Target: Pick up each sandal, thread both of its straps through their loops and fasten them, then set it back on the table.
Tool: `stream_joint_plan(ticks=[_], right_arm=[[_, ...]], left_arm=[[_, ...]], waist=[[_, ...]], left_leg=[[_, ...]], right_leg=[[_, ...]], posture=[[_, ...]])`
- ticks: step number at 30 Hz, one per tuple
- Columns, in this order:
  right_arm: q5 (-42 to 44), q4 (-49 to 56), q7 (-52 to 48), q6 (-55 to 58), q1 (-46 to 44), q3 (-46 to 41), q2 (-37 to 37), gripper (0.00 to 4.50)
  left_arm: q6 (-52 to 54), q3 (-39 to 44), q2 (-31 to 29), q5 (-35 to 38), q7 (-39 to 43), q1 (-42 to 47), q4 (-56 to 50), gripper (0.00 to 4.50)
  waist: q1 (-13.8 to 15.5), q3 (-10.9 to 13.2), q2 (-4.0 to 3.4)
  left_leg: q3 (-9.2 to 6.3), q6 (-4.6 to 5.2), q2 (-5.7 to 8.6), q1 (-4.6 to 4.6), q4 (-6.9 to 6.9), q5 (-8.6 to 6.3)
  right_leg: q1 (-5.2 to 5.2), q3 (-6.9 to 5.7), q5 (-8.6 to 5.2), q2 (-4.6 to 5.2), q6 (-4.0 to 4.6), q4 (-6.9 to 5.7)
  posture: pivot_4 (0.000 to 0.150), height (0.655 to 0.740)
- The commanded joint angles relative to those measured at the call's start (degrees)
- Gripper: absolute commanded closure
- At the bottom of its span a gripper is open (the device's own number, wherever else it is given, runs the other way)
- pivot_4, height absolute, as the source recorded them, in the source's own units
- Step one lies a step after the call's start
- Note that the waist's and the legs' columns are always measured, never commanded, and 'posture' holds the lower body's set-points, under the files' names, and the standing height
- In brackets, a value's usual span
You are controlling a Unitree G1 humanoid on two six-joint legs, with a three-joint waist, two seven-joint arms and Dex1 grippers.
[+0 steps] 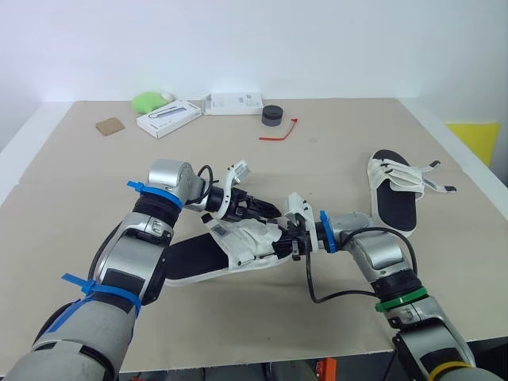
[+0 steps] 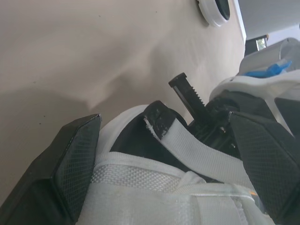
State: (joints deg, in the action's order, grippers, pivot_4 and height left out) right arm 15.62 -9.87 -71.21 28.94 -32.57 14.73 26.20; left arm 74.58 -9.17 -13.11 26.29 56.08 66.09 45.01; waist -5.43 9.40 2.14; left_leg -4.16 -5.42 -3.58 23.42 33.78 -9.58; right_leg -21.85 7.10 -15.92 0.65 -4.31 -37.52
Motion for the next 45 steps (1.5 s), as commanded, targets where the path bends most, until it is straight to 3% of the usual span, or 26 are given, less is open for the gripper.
stream_joint_plan(ticks=[1,2,5,8,9,14,22,33,36,42,45], right_arm=[[-2.9,-3.5,2.6,2.7,2.8,2.3,1.0,4.50],[-3.0,-3.7,2.7,2.7,2.7,2.3,1.0,4.50],[-3.1,-3.9,2.7,2.6,2.5,2.4,0.9,4.50],[-3.2,-4.3,2.8,2.4,2.2,2.5,0.7,4.50],[-3.2,-4.4,2.7,2.4,2.2,2.5,0.7,4.50],[-3.4,-4.8,2.8,2.0,2.0,2.8,0.7,4.50],[-3.6,-5.6,3.0,1.4,1.8,3.6,0.5,4.50],[-3.6,-5.9,2.9,1.3,1.6,3.9,0.4,4.50],[-3.5,-5.8,3.0,1.4,1.7,3.9,0.4,4.50],[-3.3,-5.6,2.9,1.5,1.9,3.8,0.4,4.50],[-3.4,-5.8,2.9,1.4,1.9,3.8,0.4,4.50]], left_arm=[[1.6,-1.9,2.1,0.9,3.5,-0.8,-0.4,0.04],[1.0,-1.9,2.3,0.6,3.7,-0.8,-0.5,0.04],[0.3,-1.5,2.9,0.0,3.6,-0.7,-0.2,0.82],[-0.3,-0.4,3.6,-0.7,2.9,-0.6,0.4,2.03],[-0.3,0.0,3.9,-0.8,2.6,-0.5,0.6,2.18],[-0.3,4.1,5.3,-0.9,0.7,0.6,2.3,4.45],[-4.1,14.3,5.6,-0.2,-4.6,3.6,7.6,4.45],[-5.5,13.1,3.0,-1.8,-3.7,3.5,6.5,4.45],[-5.5,11.9,1.7,-2.0,-2.6,3.5,4.8,3.23],[2.4,7.9,-1.7,0.0,1.0,4.0,-1.9,0.12],[8.0,7.3,-1.8,1.8,0.3,3.0,-6.1,0.12]], waist=[[0.0,0.0,0.00],[0.0,0.0,0.00],[0.0,0.0,0.00],[0.0,0.0,0.00],[0.0,0.0,0.00],[0.1,0.0,0.01],[0.3,0.0,-0.03],[-0.1,0.0,-0.03],[-0.1,0.0,-0.03],[-0.3,0.0,-0.04],[-0.3,0.0,-0.04]], left_leg=[[0.00,-0.02,0.00,0.00,0.00,-0.03],[0.00,-0.03,0.00,0.00,0.00,-0.04],[0.00,-0.04,0.00,0.00,0.00,-0.05],[0.00,-0.03,0.00,0.00,0.00,-0.05],[0.00,-0.03,0.00,0.00,0.00,-0.07],[0.00,-0.04,0.00,0.02,0.00,-0.12],[-0.01,-0.01,0.00,-0.05,0.17,-0.01],[-0.02,-0.03,0.01,-0.05,0.22,0.00],[-0.02,-0.03,0.01,-0.05,0.22,0.00],[-0.02,-0.03,0.01,-0.04,0.22,0.00],[-0.03,-0.03,0.01,-0.04,0.22,0.00]], right_leg=[[0.00,0.00,-0.05,0.00,0.00,0.00],[0.01,0.00,-0.06,0.00,0.00,0.00],[0.02,0.00,-0.07,0.00,0.00,0.00],[0.01,0.00,-0.07,0.00,0.00,0.00],[0.01,0.00,-0.08,0.00,0.00,0.00],[0.01,0.00,-0.13,0.00,-0.02,0.01],[0.08,-0.02,0.07,0.01,-0.05,0.00],[0.12,0.00,0.10,0.01,-0.08,0.00],[0.12,0.00,0.10,0.01,-0.08,0.00],[0.12,0.00,0.10,0.01,-0.08,0.00],[0.13,0.00,0.10,0.01,-0.08,0.00]], posture=[[0.150,0.7400],[0.150,0.7400],[0.150,0.7400],[0.150,0.7400],[0.150,0.7400],[0.150,0.7400],[0.150,0.7400],[0.150,0.7400],[0.150,0.7400],[0.150,0.7400],[0.150,0.7400]])
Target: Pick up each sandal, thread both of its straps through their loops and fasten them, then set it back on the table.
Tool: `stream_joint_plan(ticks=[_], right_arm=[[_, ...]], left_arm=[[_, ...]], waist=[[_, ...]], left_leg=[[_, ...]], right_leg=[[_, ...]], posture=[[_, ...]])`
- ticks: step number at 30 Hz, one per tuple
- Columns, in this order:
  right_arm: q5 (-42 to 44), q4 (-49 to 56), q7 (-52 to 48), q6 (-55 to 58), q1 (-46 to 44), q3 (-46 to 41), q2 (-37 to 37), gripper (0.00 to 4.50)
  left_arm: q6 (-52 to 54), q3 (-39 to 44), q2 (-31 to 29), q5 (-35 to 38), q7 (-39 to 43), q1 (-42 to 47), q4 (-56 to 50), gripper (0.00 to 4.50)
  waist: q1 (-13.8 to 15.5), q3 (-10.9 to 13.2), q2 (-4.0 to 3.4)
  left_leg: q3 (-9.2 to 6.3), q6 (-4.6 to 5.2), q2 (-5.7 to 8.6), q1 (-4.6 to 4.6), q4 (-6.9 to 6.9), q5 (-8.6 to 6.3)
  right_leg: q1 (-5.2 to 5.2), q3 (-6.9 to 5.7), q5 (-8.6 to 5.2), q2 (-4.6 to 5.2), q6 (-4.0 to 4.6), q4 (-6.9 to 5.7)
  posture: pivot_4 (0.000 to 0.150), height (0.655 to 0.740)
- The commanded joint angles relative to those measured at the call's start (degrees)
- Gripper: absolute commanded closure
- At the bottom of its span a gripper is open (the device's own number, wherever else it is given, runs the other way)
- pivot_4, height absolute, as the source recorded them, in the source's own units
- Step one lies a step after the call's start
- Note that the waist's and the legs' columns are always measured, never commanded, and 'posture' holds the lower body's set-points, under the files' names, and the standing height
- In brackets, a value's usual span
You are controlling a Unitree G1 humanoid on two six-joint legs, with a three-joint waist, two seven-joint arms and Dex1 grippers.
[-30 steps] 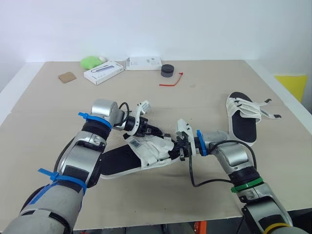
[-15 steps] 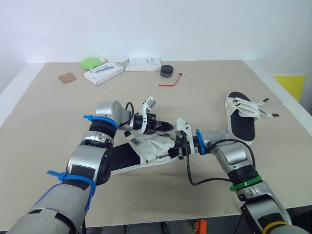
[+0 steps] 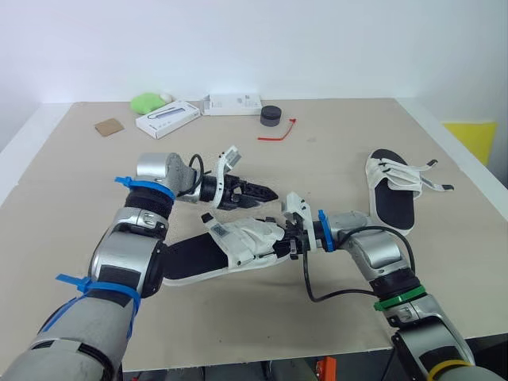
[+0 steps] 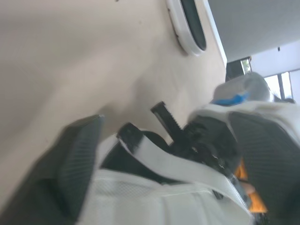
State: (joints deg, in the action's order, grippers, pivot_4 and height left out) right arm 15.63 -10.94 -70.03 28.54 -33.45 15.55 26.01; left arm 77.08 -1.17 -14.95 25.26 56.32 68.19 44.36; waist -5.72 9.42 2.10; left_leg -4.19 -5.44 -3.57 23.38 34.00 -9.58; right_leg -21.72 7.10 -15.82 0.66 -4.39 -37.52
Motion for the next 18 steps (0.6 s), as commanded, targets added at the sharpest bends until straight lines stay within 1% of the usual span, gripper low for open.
stream_joint_plan(ticks=[1,5,10,15,18], right_arm=[[-3.4,-4.7,1.7,1.8,2.7,3.0,0.6,4.50],[-3.4,-5.0,1.8,1.6,2.5,3.1,0.3,4.50],[-3.3,-4.5,2.0,2.0,2.7,3.0,0.4,4.50],[-3.1,-3.3,2.2,2.5,3.8,2.8,1.0,4.50],[-3.0,-3.0,2.3,2.7,4.0,2.7,1.2,4.50]], left_arm=[[6.9,-0.7,0.2,3.4,-0.2,0.3,-6.7,0.12],[9.7,-0.6,1.4,4.6,-1.9,-2.0,-9.6,0.12],[8.8,-2.8,1.8,4.0,-3.4,-4.3,-9.7,0.12],[4.9,-3.9,2.0,2.2,-4.2,-3.2,-5.4,0.12],[3.5,-5.2,1.2,1.7,-3.3,-2.3,-4.1,0.12]], waist=[[0.0,0.0,0.00],[0.0,0.0,-0.04],[0.0,0.0,-0.04],[0.0,0.0,-0.04],[0.0,0.0,-0.04]], left_leg=[[0.00,0.00,0.00,0.00,0.00,0.00],[0.00,0.00,0.00,-0.01,0.00,0.00],[-0.02,0.00,0.00,0.00,0.01,0.00],[-0.02,0.00,0.00,-0.04,0.01,0.00],[-0.02,0.00,0.00,-0.06,0.02,0.00]], right_leg=[[0.00,0.00,0.00,0.00,0.00,0.00],[0.00,0.00,0.00,0.00,0.00,0.00],[0.01,-0.01,0.01,0.00,0.01,-0.01],[0.06,-0.01,0.00,0.00,0.01,0.00],[0.09,-0.01,0.00,0.00,0.01,0.00]], posture=[[0.150,0.7400],[0.150,0.7400],[0.150,0.7400],[0.150,0.7400],[0.150,0.7400]])
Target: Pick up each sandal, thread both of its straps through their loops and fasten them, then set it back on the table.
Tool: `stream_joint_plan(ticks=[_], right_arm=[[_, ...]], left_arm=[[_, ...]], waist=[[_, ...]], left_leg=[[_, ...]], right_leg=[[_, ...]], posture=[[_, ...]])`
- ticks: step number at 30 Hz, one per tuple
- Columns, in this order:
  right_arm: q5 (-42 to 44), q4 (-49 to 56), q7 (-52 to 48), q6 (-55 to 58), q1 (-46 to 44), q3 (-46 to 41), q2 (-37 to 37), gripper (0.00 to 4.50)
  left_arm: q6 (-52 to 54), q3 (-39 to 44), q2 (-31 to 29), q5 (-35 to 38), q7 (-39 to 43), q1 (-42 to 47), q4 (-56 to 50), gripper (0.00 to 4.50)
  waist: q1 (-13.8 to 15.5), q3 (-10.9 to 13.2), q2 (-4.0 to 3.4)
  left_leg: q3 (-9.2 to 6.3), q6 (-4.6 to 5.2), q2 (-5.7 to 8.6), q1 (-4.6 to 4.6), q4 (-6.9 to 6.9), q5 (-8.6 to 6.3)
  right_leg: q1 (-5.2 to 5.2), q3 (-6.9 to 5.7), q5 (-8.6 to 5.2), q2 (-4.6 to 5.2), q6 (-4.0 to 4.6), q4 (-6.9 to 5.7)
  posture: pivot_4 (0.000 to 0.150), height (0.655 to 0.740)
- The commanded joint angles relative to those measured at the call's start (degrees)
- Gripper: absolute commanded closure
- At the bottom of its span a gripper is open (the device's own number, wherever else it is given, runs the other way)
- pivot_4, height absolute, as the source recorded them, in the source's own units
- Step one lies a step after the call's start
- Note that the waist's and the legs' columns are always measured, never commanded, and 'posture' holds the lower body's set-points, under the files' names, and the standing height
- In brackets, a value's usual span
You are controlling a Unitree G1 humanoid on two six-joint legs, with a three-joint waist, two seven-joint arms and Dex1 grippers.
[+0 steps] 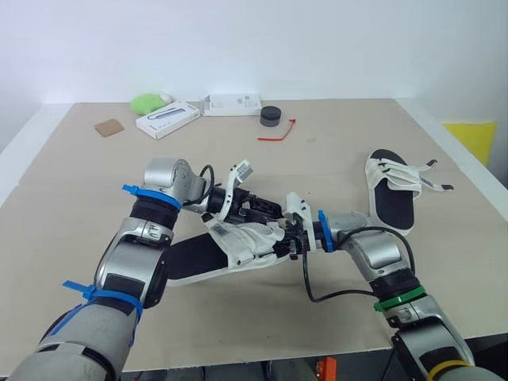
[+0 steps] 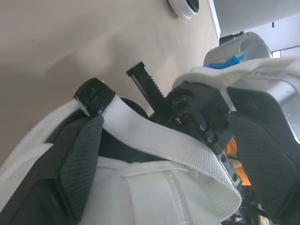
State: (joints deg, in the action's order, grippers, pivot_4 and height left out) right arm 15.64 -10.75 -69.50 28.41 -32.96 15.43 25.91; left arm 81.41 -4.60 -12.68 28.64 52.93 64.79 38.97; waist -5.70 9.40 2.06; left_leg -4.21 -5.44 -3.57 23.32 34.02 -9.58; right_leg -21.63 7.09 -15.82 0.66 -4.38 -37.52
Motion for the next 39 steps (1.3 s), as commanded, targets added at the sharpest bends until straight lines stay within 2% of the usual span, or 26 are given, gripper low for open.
stream_joint_plan(ticks=[1,9,18,25,39], right_arm=[[-3.0,-3.0,1.7,2.9,3.6,2.8,1.5,4.50],[-3.0,-2.7,2.0,3.2,3.8,2.8,1.6,4.50],[-2.8,-2.4,2.2,3.3,4.0,2.7,1.5,4.50],[-2.9,-1.7,2.5,3.7,4.7,2.6,1.6,4.50],[-2.9,-1.1,3.0,4.0,5.1,2.4,1.5,4.50]], left_arm=[[-1.4,-2.5,-1.9,-1.9,0.8,1.7,1.9,0.12],[-4.4,-7.9,-4.5,-3.9,5.3,2.8,5.0,0.12],[-3.9,-8.3,-0.3,-4.0,5.0,1.4,4.2,0.12],[-10.2,-3.7,4.6,-6.0,3.2,5.0,12.7,0.12],[-12.0,-4.9,7.5,-8.8,7.3,5.8,14.8,0.12]], waist=[[0.0,0.0,-0.01],[0.1,0.0,-0.01],[0.4,0.0,0.01],[1.3,-0.1,0.01],[1.2,-0.1,-0.01]], left_leg=[[0.00,0.00,0.00,0.00,0.00,0.00],[-0.01,-0.01,0.00,0.01,0.00,-0.01],[-0.02,-0.01,0.01,0.02,0.04,-0.01],[-0.13,-0.01,0.10,-0.03,0.24,-0.01],[-0.18,-0.02,0.13,0.00,0.18,-0.13]], right_leg=[[0.00,0.00,0.00,0.00,0.00,0.00],[-0.01,-0.01,-0.02,0.00,0.01,0.00],[0.05,-0.01,-0.03,0.01,0.01,0.01],[0.20,-0.02,-0.05,0.01,0.03,0.04],[0.22,-0.03,-0.15,0.02,-0.05,0.07]], posture=[[0.150,0.7400],[0.150,0.7400],[0.150,0.7400],[0.150,0.7400],[0.150,0.7400]])
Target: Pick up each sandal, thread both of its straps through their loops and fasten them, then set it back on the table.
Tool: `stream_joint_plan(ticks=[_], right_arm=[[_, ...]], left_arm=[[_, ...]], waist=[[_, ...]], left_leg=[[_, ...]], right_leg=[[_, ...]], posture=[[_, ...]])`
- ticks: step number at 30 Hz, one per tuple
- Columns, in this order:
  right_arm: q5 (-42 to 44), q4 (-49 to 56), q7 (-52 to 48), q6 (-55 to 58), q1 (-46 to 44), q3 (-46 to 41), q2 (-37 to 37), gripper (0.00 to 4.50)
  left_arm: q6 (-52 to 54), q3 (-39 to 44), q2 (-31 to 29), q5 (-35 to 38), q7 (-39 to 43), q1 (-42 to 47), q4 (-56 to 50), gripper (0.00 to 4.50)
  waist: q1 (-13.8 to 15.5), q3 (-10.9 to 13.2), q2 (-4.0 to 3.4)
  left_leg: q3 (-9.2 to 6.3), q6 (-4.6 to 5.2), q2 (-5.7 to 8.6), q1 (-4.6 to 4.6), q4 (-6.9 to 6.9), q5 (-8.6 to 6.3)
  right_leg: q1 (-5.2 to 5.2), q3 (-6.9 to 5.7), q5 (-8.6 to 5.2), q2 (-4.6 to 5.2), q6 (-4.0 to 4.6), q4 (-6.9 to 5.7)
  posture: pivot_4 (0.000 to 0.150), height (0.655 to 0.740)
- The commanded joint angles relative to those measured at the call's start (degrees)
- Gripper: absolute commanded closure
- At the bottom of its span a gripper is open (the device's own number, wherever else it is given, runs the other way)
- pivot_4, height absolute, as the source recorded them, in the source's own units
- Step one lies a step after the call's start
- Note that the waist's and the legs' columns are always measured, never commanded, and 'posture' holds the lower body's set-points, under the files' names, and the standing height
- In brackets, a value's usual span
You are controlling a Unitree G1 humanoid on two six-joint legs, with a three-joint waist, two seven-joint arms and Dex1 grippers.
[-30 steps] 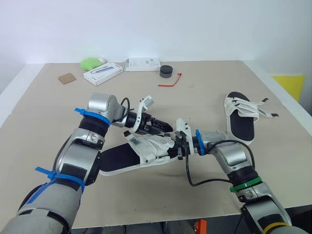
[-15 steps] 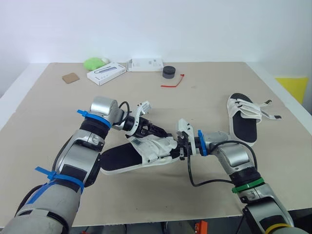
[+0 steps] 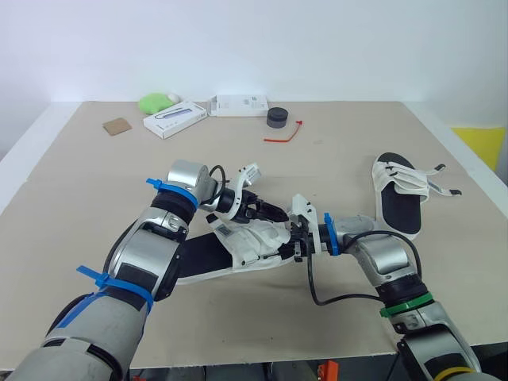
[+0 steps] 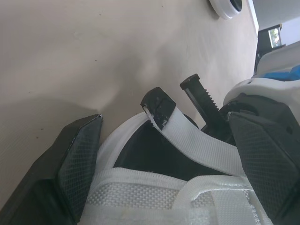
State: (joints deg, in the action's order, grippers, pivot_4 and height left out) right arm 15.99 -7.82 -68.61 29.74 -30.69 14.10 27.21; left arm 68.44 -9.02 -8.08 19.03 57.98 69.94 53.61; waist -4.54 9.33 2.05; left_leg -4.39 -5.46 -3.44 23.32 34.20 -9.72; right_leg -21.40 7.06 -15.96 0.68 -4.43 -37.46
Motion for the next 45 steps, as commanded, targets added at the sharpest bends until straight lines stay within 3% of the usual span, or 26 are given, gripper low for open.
stream_joint_plan(ticks=[1,4,14,16,26,35,36,38,40,44,45], right_arm=[[-3.2,-4.0,2.1,2.7,2.8,3.7,0.2,4.50],[-3.2,-4.0,2.1,2.6,2.8,3.7,0.2,4.50],[-3.3,-4.2,2.0,2.7,2.6,3.7,0.1,4.50],[-3.3,-4.2,2.1,2.7,2.5,3.8,0.1,4.50],[-3.1,-4.6,2.2,2.6,2.4,4.0,-0.2,4.50],[-3.1,-5.3,2.0,2.2,1.8,4.3,-0.5,4.50],[-3.1,-5.3,2.0,2.2,1.8,4.3,-0.5,4.50],[-3.1,-5.3,2.0,2.2,1.8,4.4,-0.5,4.50],[-3.1,-5.1,1.9,2.2,1.9,4.4,-0.5,4.50],[-3.1,-5.2,1.9,2.1,2.1,4.4,-0.4,4.50],[-3.1,-5.1,2.0,2.2,2.1,4.4,-0.5,4.50]], left_arm=[[0.6,-0.5,3.0,0.7,2.2,0.5,-0.1,0.12],[-0.4,-0.1,3.0,0.5,1.8,0.1,-0.3,0.12],[-3.3,4.6,4.1,-0.6,-1.9,1.5,3.5,4.03],[-3.3,5.9,4.2,-0.3,-2.3,2.0,3.9,4.46],[-4.8,17.6,2.6,4.2,-6.7,5.6,7.3,4.46],[-2.6,12.8,-1.3,1.8,-2.6,3.9,2.1,4.46],[-2.1,11.8,-2.0,1.6,-2.3,3.5,0.9,4.08],[-0.4,10.7,-3.2,2.3,-0.9,3.0,-1.4,3.75],[1.5,8.9,-5.1,2.7,0.0,2.0,-6.0,2.91],[4.6,1.6,-12.0,6.6,6.8,-5.2,-27.8,0.98],[4.8,0.6,-15.0,8.8,9.1,-8.2,-35.8,0.85]], waist=[[0.0,0.0,0.00],[0.0,0.0,0.00],[-0.1,0.0,0.00],[-0.1,0.0,0.00],[-0.7,0.0,-0.03],[-0.9,0.0,-0.03],[-0.9,0.0,-0.03],[-1.0,0.0,-0.04],[-1.0,0.0,-0.04],[-1.2,0.1,-0.10],[-1.2,0.1,-0.13]], left_leg=[[0.00,0.00,0.00,0.00,0.00,0.00],[0.00,0.00,0.00,0.00,0.00,-0.01],[0.00,0.05,0.00,0.03,-0.01,-0.14],[0.00,0.05,0.00,0.03,-0.01,-0.14],[-0.02,0.05,0.00,0.01,0.01,-0.14],[-0.03,0.05,0.00,0.01,0.01,-0.14],[-0.03,0.05,0.00,0.01,0.01,-0.14],[-0.03,0.05,0.00,0.01,0.01,-0.14],[-0.03,0.05,0.00,0.01,0.01,-0.14],[-0.03,0.05,-0.01,0.02,0.00,-0.14],[-0.03,0.05,-0.03,0.01,-0.02,-0.14]], right_leg=[[0.00,0.00,0.00,0.00,0.00,0.00],[0.00,0.00,-0.01,0.00,0.00,0.00],[-0.01,0.00,-0.13,0.00,0.00,0.00],[-0.01,0.00,-0.13,0.00,0.00,0.01],[0.00,0.00,-0.11,-0.01,-0.01,0.01],[0.00,-0.01,-0.10,-0.01,-0.02,0.00],[0.00,-0.01,-0.10,-0.01,-0.02,0.00],[0.00,-0.01,-0.10,-0.01,-0.01,0.00],[0.00,-0.01,-0.10,-0.01,-0.01,-0.01],[0.01,0.01,-0.10,-0.01,-0.01,-0.01],[0.01,0.02,-0.10,-0.01,0.00,-0.02]], posture=[[0.150,0.7400],[0.150,0.7400],[0.150,0.7400],[0.150,0.7400],[0.150,0.7400],[0.150,0.7400],[0.150,0.7400],[0.150,0.7400],[0.150,0.7400],[0.150,0.7400],[0.150,0.7400]])
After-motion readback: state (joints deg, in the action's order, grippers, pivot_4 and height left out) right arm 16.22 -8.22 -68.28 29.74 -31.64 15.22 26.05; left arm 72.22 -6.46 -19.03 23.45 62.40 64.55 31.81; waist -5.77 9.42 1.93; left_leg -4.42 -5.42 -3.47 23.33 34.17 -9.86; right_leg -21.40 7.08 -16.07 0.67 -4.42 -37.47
